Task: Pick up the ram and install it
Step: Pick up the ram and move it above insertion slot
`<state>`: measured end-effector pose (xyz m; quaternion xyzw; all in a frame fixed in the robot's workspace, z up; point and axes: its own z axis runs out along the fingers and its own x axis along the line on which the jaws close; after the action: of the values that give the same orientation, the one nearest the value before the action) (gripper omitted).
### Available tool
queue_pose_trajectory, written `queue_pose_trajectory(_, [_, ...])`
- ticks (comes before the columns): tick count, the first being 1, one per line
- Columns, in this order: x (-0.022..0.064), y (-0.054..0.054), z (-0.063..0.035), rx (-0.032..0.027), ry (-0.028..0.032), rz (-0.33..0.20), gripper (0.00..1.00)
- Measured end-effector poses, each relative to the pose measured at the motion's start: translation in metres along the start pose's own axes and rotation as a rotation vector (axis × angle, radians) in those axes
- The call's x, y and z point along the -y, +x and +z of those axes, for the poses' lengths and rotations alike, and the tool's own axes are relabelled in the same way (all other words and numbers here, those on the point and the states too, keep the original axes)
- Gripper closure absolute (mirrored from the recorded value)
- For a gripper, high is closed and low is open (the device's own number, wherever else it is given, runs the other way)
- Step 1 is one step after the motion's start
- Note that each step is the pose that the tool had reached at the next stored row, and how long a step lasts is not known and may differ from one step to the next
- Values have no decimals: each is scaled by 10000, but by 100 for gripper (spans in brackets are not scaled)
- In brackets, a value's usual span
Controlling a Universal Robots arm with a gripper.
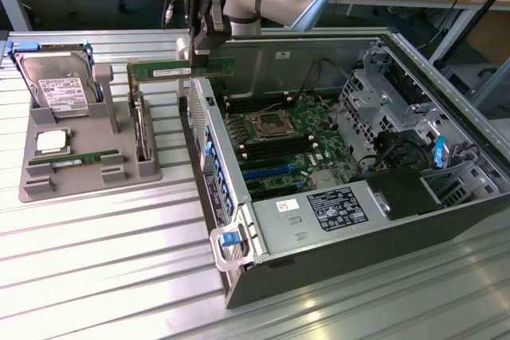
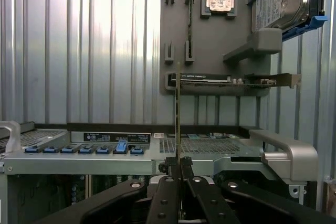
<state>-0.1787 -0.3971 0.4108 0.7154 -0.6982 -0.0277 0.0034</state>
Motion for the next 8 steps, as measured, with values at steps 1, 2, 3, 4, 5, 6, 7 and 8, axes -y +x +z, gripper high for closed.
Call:
queue_pose_trajectory(1, [6, 0, 0, 0, 0, -1, 88])
queue_pose_trajectory(2, [12, 0, 0, 0, 1, 0, 88])
queue_pose_trajectory(3, [16, 0, 0, 1, 1, 0, 88])
queue_pose_trajectory(4, [23, 0, -1, 0, 0, 0, 88])
queue_pose_trajectory(5, [36, 1, -1, 0, 1, 0, 88])
queue_pose_trajectory(6, [44, 1, -1, 0, 0, 0, 88])
queue_pose_trajectory(7, [52, 1, -2, 1, 1, 0, 88])
queue_pose_trajectory(8, [58, 1, -2, 0, 0, 0, 88])
